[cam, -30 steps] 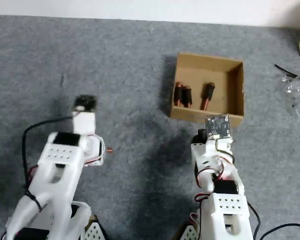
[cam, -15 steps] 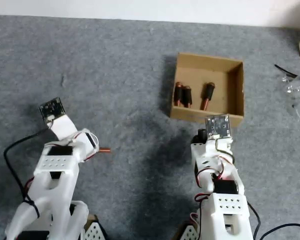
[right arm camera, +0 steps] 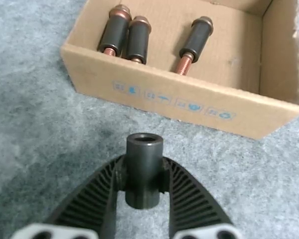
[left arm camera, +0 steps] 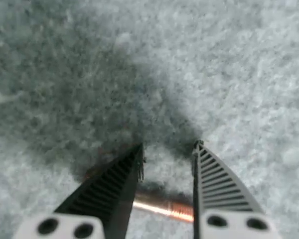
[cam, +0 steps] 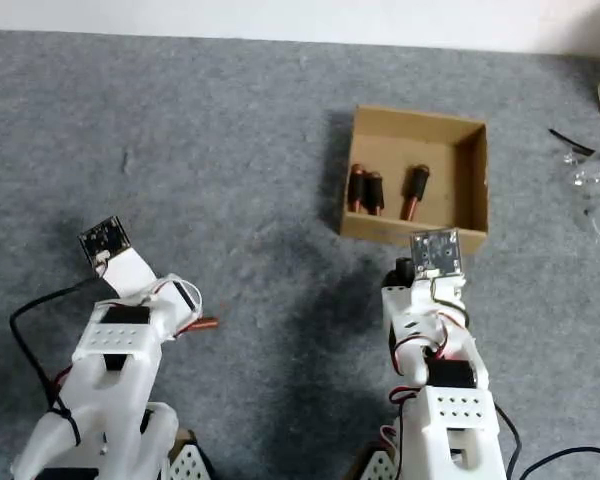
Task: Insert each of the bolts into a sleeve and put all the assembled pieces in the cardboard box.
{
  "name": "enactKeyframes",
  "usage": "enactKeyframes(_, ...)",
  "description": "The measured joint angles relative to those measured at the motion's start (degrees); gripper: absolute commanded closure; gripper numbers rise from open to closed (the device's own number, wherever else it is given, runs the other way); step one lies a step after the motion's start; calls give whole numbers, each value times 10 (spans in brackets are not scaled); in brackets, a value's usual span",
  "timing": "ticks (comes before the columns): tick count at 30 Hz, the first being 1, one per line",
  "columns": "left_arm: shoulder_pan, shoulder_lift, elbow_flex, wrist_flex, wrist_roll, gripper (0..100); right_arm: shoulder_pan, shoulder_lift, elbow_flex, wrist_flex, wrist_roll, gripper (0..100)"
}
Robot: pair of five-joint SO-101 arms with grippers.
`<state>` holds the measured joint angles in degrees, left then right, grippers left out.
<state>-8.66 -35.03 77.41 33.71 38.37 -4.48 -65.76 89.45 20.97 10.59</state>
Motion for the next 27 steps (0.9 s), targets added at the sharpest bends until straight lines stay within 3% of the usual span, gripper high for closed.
enactKeyframes(11,-2,2,-99,143,2,836,0,0,0,0,0,994)
enactKeyframes(14,-2,2,-142,192,-40,836,0,0,0,0,0,994)
enactKeyframes(18,1,2,-178,253,-215,836,0,0,0,0,0,994)
enactKeyframes(27,55,2,-181,364,-818,835,0,0,0,0,0,994)
